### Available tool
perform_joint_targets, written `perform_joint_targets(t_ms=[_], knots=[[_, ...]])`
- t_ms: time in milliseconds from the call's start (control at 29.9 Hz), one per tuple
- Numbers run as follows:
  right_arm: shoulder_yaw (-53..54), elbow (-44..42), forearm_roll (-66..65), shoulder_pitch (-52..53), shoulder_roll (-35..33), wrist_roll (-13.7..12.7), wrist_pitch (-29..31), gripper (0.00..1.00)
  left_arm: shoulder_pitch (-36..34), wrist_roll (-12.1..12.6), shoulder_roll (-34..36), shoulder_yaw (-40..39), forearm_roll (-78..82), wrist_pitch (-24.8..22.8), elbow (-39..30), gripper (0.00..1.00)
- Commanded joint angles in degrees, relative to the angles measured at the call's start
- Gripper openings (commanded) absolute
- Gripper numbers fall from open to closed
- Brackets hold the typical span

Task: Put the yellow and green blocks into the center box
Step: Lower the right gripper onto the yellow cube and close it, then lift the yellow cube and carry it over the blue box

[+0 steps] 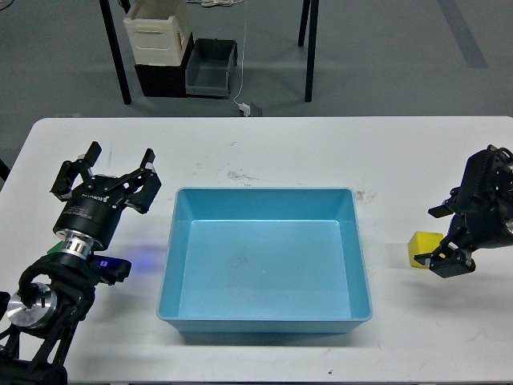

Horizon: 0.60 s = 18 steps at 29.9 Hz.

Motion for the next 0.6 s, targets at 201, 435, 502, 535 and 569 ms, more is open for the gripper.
perform_joint_targets(t_ms=[201,435,502,535,569], knots=[[-0.75,-7.68,0.00,-1.13,5.52,0.00,-0.17,0.99,0.00,-0.09,0.00,-0.16,0.00,0.00,0.08,1.00],[-0.75,-8.74,0.00,-2.62,6.93,0.00,-0.17,0.96,0.00,-2.11,0.00,-0.16,0.00,0.00,0.43,1.00],[-0.67,-8.74,0.00,-3.24,7.02,0.00,-0.25,0.92,0.00,-2.20,0.00,-0.16,0.00,0.00,0.43,1.00],[-0.67,-8.74,0.00,-3.59,7.02,0.00,-0.26,0.89,0.00,-2.29,-0.08,-0.16,0.00,0.00,0.43,1.00],[-0.67,-8.74,0.00,-3.76,7.37,0.00,-0.26,0.86,0.00,-2.29,0.00,-0.16,-0.09,0.00,0.43,1.00]])
